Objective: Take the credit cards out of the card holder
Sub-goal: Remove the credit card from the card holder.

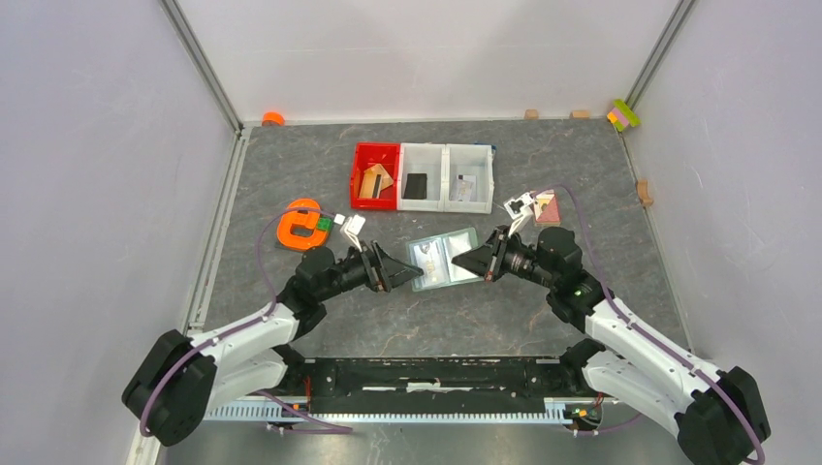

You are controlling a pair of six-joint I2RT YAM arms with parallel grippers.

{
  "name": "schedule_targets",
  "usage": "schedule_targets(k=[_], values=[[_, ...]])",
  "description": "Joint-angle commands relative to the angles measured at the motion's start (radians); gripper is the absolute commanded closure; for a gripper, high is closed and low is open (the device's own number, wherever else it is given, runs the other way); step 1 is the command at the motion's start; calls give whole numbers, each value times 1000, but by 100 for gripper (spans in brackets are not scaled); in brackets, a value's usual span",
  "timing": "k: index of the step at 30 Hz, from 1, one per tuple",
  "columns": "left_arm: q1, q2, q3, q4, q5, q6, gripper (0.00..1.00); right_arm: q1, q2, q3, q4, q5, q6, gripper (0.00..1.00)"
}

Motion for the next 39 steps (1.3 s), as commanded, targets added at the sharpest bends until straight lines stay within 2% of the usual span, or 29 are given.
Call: schedule_targets(k=[1,4,6,11,17,20,21,25,27,29,33,37,39], values=[[5,47,51,79,33,-25,0,-6,-3,3,114,-79,58,100],[6,93,54,129,43,-42,2,-5,-1,2,116,-91,63,100],[6,117,54,186,64,-61,9,-7,-1,-1,118,-97,66,100],[7,144,40,295,91,-105,39,-15,-4,-17,108,-93,55,98],[7,136,43,281,105,-105,81,-20,2,-29,59,-86,1,91],[7,134,47,259,110,-101,98,-24,-3,-31,38,-76,-28,86],[7,134,48,249,109,-98,98,-25,-6,-31,23,-67,-41,81],[7,120,46,202,95,-79,98,-30,-32,8,-117,30,-159,49],[6,105,53,143,75,-56,98,-30,-57,40,-225,108,-233,44],[7,92,64,79,56,-35,98,-30,-86,75,-295,175,-298,43],[6,92,87,-14,24,3,98,-29,-136,118,-348,204,-374,52],[-4,119,95,-4,29,3,98,-27,-156,90,-264,100,-357,68],[-21,137,99,16,33,-5,98,-25,-142,59,-202,40,-315,71]])
